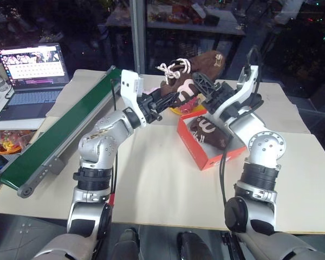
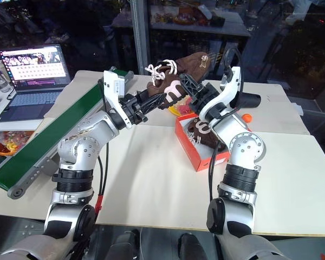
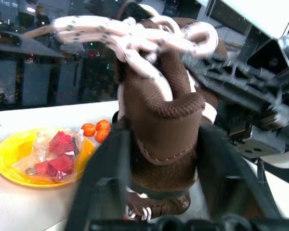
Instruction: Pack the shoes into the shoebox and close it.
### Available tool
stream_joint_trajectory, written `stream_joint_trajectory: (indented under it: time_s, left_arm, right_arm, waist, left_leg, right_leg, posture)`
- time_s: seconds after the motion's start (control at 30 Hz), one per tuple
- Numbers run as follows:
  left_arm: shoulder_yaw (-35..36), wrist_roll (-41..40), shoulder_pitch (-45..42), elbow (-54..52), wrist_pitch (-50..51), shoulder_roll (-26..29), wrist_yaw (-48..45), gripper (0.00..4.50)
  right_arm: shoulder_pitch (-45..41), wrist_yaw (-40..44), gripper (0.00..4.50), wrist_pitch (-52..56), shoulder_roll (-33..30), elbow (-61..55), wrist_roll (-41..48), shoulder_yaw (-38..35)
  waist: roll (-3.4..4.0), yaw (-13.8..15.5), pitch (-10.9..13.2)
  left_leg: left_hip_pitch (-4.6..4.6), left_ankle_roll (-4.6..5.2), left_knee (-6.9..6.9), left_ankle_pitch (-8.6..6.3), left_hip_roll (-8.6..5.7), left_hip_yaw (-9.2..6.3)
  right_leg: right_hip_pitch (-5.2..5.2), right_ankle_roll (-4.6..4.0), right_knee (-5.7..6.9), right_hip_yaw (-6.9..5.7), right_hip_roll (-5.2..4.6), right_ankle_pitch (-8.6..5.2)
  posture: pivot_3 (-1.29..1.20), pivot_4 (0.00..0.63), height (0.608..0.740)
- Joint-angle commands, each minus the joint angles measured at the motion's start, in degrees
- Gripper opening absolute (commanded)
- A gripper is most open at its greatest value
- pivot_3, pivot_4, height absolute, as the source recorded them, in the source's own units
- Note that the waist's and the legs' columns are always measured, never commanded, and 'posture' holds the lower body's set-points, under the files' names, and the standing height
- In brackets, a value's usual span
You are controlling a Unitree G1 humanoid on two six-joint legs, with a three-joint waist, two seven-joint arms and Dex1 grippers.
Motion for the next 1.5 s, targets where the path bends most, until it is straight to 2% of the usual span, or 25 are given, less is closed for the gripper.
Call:
stream_joint_trajectory:
  time_s: [0.03, 0.07, 0.13, 0.2, 0.3, 0.37, 0.57, 0.8, 0.97, 1.1, 1.23, 1.3, 1.5]
  left_arm:
    - [2.5, 0.6, 1.1, 0.9, 0.1, 3.5, 0.8, 4.22]
    - [2.8, 1.3, 1.8, 1.5, 0.0, 4.8, 0.9, 4.50]
    - [3.7, 1.6, 3.2, 1.9, 0.1, 6.8, 1.2, 4.50]
    - [4.1, 1.3, 3.9, 1.7, 0.2, 7.6, 1.6, 4.50]
    - [5.0, 1.1, 6.4, -0.6, 1.3, 9.0, 2.8, 4.50]
    - [4.8, 1.1, 7.6, -2.1, 1.7, 9.0, 3.4, 4.50]
    - [4.5, 0.6, 9.7, -5.9, 2.8, 8.1, 5.3, 4.50]
    - [5.0, -0.2, 11.3, -9.3, 4.4, 7.9, 7.6, 4.50]
    - [4.9, -0.3, 12.5, -10.7, 4.4, 7.4, 8.9, 4.50]
    - [4.9, -0.2, 13.8, -12.2, 4.3, 7.2, 9.6, 4.50]
    - [4.6, -0.1, 15.1, -13.6, 4.6, 7.4, 10.0, 4.50]
    - [4.4, -0.1, 15.8, -14.6, 4.8, 7.6, 10.3, 4.50]
    - [3.6, 0.2, 17.0, -16.2, 5.3, 8.3, 10.5, 4.50]
  right_arm:
    - [-3.6, 2.6, 0.45, -2.7, -5.8, 0.5, -1.2, 0.2]
    - [-4.1, 4.0, 0.44, -3.0, -8.6, 1.6, -2.7, 1.0]
    - [-4.4, 8.3, 0.43, -3.9, -15.0, 3.3, -7.2, 4.5]
    - [-4.3, 11.0, 0.42, -4.6, -18.5, 4.5, -9.7, 7.0]
    - [-2.9, 22.7, 0.42, -10.1, -30.0, 11.3, -21.5, 18.4]
    - [-1.8, 28.7, 0.42, -12.8, -33.6, 15.8, -26.0, 23.7]
    - [-0.1, 37.8, 0.41, -19.2, -34.6, 26.3, -32.3, 28.6]
    - [-0.4, 46.5, 0.41, -21.4, -34.2, 30.8, -38.3, 34.2]
    - [-2.5, 56.5, 0.41, -27.0, -33.8, 36.5, -47.8, 44.8]
    - [-6.8, 61.0, 0.41, -34.6, -29.7, 45.8, -55.0, 51.4]
    - [-10.2, 59.4, 0.41, -40.7, -24.7, 55.5, -60.9, 54.2]
    - [-11.5, 57.9, 1.42, -42.3, -21.2, 59.9, -62.8, 54.4]
    - [-14.0, 56.3, 3.34, -42.4, -16.8, 64.1, -61.8, 49.2]
  waist:
    - [0.00, 0.0, 0.0]
    - [0.02, 0.0, 0.0]
    - [0.08, 0.0, 0.0]
    - [0.10, 0.1, 0.1]
    - [0.11, 0.3, 0.1]
    - [0.11, 0.3, 0.1]
    - [0.12, 0.2, 0.1]
    - [0.15, 0.1, 0.1]
    - [0.15, 0.2, 0.1]
    - [0.15, 0.2, 0.1]
    - [0.12, 0.1, 0.1]
    - [-0.07, -0.1, -0.1]
    - [-0.14, -0.6, -0.1]
  left_leg:
    - [0.00, 0.00, 0.00, 0.00, 0.00, 0.00]
    - [0.00, 0.00, -0.01, 0.00, 0.00, 0.00]
    - [0.01, 0.00, -0.01, 0.00, -0.01, 0.00]
    - [0.00, 0.00, -0.07, 0.00, -0.01, 0.01]
    - [-0.04, 0.00, -0.14, 0.00, -0.03, 0.01]
    - [-0.01, 0.00, -0.12, 0.00, -0.04, 0.02]
    - [0.00, 0.00, -0.11, 0.00, -0.05, 0.02]
    - [0.09, 0.00, -0.11, 0.00, -0.07, 0.03]
    - [0.12, 0.00, -0.11, 0.00, -0.08, 0.03]
    - [0.18, -0.01, -0.10, 0.00, -0.09, 0.03]
    - [0.65, -0.03, -0.16, -0.01, -0.09, 0.03]
    - [0.94, -0.06, -0.22, -0.04, -0.09, 0.03]
    - [1.07, -0.25, -0.26, -0.15, -0.07, 0.03]
  right_leg:
    - [0.00, 0.00, 0.00, 0.00, 0.00, 0.00]
    - [0.00, 0.00, 0.00, 0.00, 0.00, 0.00]
    - [0.00, 0.00, -0.01, 0.01, 0.00, 0.00]
    - [-0.01, -0.01, -0.06, 0.01, -0.01, -0.01]
    - [-0.05, -0.01, -0.14, 0.01, -0.02, -0.01]
    - [0.03, 0.00, -0.23, 0.01, -0.03, -0.01]
    - [0.01, 0.00, -0.24, 0.07, -0.01, 0.00]
    - [0.03, 0.02, -0.19, 0.14, 0.01, 0.00]
    - [0.04, 0.02, -0.20, 0.15, 0.01, -0.01]
    - [0.09, 0.03, -0.21, 0.14, 0.01, -0.01]
    - [0.57, 0.03, -0.27, 0.13, 0.01, -0.02]
    - [0.84, 0.04, -0.33, 0.12, 0.00, -0.04]
    - [0.90, 0.00, -0.25, 0.13, 0.02, -0.05]
  posture:
    - [0.00, 0.150, 0.736]
    - [0.00, 0.150, 0.736]
    - [0.00, 0.150, 0.736]
    - [0.00, 0.150, 0.736]
    - [0.00, 0.150, 0.736]
    - [0.00, 0.150, 0.736]
    - [0.00, 0.150, 0.736]
    - [0.00, 0.150, 0.736]
    - [0.00, 0.150, 0.736]
    - [0.00, 0.150, 0.736]
    - [0.00, 0.150, 0.736]
    - [0.00, 0.150, 0.736]
    - [0.00, 0.150, 0.736]
